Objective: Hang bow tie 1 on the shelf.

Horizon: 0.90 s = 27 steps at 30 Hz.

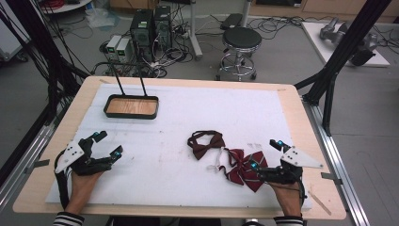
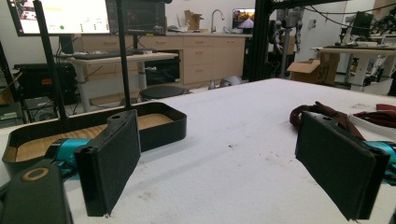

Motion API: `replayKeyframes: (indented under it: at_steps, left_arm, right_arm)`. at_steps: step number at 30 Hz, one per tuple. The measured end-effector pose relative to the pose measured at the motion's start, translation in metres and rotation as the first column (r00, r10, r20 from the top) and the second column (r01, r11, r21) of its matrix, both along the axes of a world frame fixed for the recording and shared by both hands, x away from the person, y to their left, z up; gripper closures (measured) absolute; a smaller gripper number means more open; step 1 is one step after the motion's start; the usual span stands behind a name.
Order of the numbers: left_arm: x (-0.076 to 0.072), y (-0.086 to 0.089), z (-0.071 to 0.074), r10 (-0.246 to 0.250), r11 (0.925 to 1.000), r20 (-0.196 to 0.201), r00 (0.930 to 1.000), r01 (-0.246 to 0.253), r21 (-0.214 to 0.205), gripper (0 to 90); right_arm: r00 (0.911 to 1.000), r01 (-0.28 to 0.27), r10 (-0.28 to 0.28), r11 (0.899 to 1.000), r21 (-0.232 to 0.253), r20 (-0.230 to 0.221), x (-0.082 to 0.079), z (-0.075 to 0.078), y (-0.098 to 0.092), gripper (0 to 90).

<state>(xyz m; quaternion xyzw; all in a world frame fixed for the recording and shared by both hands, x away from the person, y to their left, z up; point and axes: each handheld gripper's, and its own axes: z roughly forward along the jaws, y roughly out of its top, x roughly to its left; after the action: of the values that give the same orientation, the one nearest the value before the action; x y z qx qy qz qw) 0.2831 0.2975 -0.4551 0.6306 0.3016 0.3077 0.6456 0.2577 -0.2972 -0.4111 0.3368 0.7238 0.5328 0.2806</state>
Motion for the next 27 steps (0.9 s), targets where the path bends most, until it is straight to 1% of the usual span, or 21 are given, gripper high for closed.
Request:
replayKeyframes:
  at_steps: [2, 6, 8, 12, 14, 16, 18, 19, 21, 23, 24, 26, 27]
  left_arm:
    - [0.000, 0.000, 0.000, 0.000, 1.0000, 0.001, 1.0000, 0.000, 0.002, 14.6]
    - [0.000, 0.000, 0.000, 0.000, 1.0000, 0.001, 1.0000, 0.000, 0.000, 14.6]
    - [0.000, 0.000, 0.000, 0.000, 1.0000, 0.002, 1.0000, 0.000, 0.001, 14.6]
    - [0.000, 0.000, 0.000, 0.000, 1.0000, 0.002, 1.0000, 0.000, 0.001, 14.6]
    - [0.000, 0.000, 0.000, 0.000, 1.0000, 0.003, 1.0000, 0.000, 0.001, 14.6]
    - [0.000, 0.000, 0.000, 0.001, 1.0000, 0.003, 1.0000, -0.001, 0.001, 14.6]
    - [0.000, 0.000, 0.000, 0.001, 1.0000, 0.002, 1.0000, -0.001, 0.004, 14.6]
    - [0.000, 0.000, 0.000, 0.002, 1.0000, 0.003, 1.0000, -0.002, 0.003, 14.6]
    - [0.000, 0.000, 0.000, 0.002, 1.0000, 0.003, 1.0000, -0.002, 0.003, 14.6]
    - [0.000, 0.000, 0.000, 0.002, 1.0000, 0.003, 1.0000, -0.002, 0.003, 14.6]
    - [0.000, 0.000, 0.000, 0.002, 1.0000, 0.002, 1.0000, -0.002, 0.004, 14.6]
    - [0.000, 0.000, 0.000, 0.002, 1.0000, 0.003, 1.0000, -0.002, 0.004, 14.6]
    - [0.000, 0.000, 0.000, 0.002, 1.0000, 0.003, 1.0000, -0.002, 0.004, 14.6]
  right_arm:
    - [0.9999, -0.012, 0.011, 0.998, -0.060, -0.006, 0.002, 0.004, 0.001, 3.1]
    - [0.9978, -0.047, 0.043, 0.995, -0.090, -0.051, 0.006, 0.008, 0.002, 3.1]
    - [0.9947, -0.067, 0.059, 0.993, -0.098, -0.084, 0.008, 0.009, 0.002, 3.1]
    - [0.9851, -0.109, 0.088, 0.984, -0.143, -0.148, 0.013, 0.011, 0.005, 3.1]
    - [0.9774, -0.134, 0.102, 0.977, -0.167, -0.185, 0.016, 0.011, 0.008, 3.1]
    - [0.9701, -0.160, 0.120, 0.969, -0.186, -0.211, 0.018, 0.011, 0.010, 3.2]
    - [0.9673, -0.169, 0.119, 0.960, -0.223, -0.224, 0.020, 0.010, 0.013, 3.2]
    - [0.9649, -0.176, 0.119, 0.954, -0.241, -0.234, 0.021, 0.010, 0.015, 3.2]
    - [0.9541, -0.197, 0.122, 0.943, -0.268, -0.273, 0.023, 0.009, 0.017, 3.4]
    - [0.9483, -0.216, 0.127, 0.929, -0.299, -0.291, 0.024, 0.008, 0.020, 4.9]
    - [0.9445, -0.226, 0.131, 0.925, -0.307, -0.301, 0.025, 0.008, 0.020, 4.9]
    - [0.9387, -0.237, 0.136, 0.921, -0.308, -0.317, 0.027, 0.007, 0.022, 6.0]
    - [0.9314, -0.255, 0.147, 0.917, -0.308, -0.333, 0.028, 0.006, 0.023, 6.3]
